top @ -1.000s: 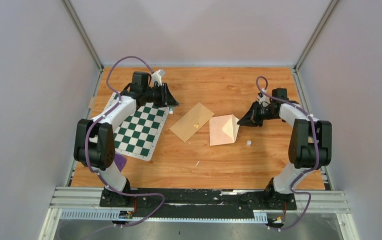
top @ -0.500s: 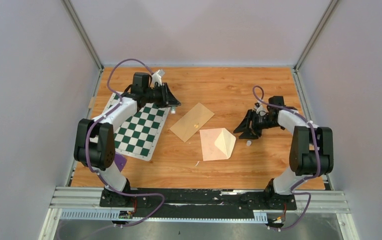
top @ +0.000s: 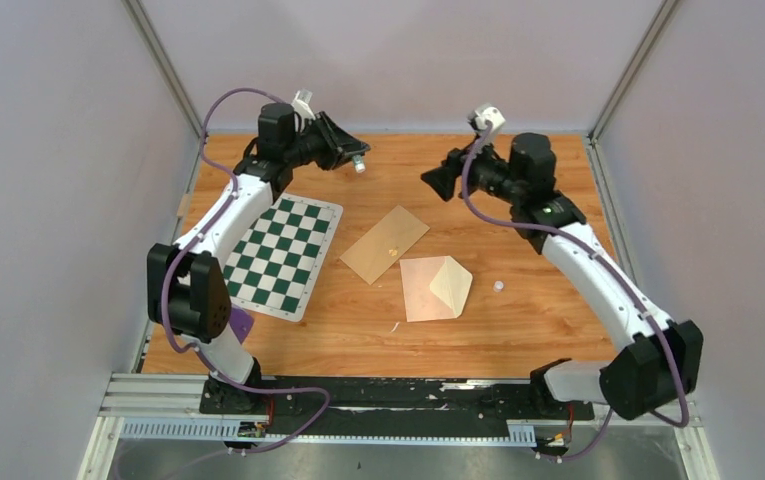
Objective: Place the letter into the envelope and seal it
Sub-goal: Move the envelope to the center of the board, then adjust the solid glue.
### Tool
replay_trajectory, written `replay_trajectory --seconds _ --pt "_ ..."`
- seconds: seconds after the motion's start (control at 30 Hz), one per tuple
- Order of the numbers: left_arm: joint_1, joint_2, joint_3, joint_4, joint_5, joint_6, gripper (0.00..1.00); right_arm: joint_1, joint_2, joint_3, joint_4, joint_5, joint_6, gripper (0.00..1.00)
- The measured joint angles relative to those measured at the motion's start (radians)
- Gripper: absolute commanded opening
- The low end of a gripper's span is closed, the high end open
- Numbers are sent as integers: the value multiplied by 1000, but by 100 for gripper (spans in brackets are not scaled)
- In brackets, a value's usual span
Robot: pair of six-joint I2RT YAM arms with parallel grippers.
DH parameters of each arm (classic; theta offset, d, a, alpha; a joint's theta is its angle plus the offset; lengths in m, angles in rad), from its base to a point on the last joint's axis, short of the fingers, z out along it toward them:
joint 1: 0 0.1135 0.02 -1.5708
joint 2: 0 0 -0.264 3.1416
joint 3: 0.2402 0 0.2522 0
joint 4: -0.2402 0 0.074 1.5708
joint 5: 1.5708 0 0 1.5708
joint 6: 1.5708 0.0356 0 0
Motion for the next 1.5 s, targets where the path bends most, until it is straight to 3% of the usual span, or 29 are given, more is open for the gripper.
replay_trajectory --seconds 0.2,0.5,0.77,1.17,1.37,1.5 --pt "-26 -3 30 -100 -145 -275 0 168 234 164 137 132 66 62" --pt "-44 -49 52 -208 -204 -486 0 228 360 250 153 152 186 61" --pt "-43 -58 57 -232 -219 -547 0 231 391 280 178 111 248 56" --pt "-46 -58 67 -251 -221 -561 0 236 396 284 190 -34 275 57" --pt "-46 -58 67 -251 -220 -561 0 245 398 286 191 6 301 45" --pt "-46 -58 67 -252 -220 -562 0 252 419 317 196 43 321 42"
